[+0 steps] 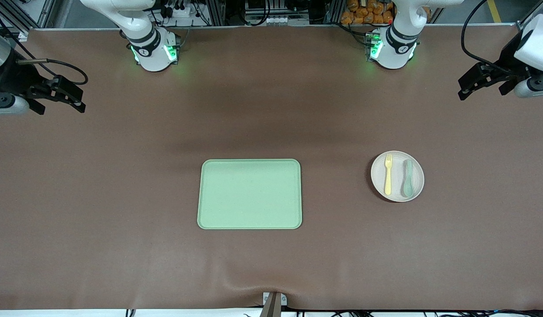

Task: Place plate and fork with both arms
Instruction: 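Reach the left gripper toward the rim of the white plate, then lower the left gripper and pinch the white plate's rim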

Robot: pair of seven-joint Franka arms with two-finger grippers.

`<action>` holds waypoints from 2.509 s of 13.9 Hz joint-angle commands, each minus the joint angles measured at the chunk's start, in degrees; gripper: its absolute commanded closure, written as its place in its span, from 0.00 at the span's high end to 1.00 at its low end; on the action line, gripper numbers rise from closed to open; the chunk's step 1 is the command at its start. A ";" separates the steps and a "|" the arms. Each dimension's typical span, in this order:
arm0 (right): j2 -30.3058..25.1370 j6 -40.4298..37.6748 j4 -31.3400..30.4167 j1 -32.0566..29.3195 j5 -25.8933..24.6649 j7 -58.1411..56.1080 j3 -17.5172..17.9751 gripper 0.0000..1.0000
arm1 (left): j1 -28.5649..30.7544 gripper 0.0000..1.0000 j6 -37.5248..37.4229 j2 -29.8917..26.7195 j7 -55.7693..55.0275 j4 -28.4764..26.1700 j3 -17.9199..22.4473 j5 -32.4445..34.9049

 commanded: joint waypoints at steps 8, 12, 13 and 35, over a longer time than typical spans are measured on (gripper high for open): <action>-1.39 0.22 -1.46 -0.81 0.75 -0.92 0.20 1.00 | 3.60 1.00 3.30 7.02 3.60 0.14 0.89 -0.76; -1.39 0.13 -1.46 -0.81 0.75 -0.92 0.20 1.00 | 6.61 1.00 19.61 11.96 3.95 -10.63 0.80 -0.85; -1.39 0.13 -1.46 -0.81 0.75 -0.92 0.20 1.00 | 6.69 1.00 24.20 12.48 3.95 -14.07 0.80 -0.85; -1.39 -0.14 -1.46 -0.81 0.84 -0.92 0.12 1.00 | 14.61 0.54 46.40 35.42 16.00 -20.61 0.45 -22.98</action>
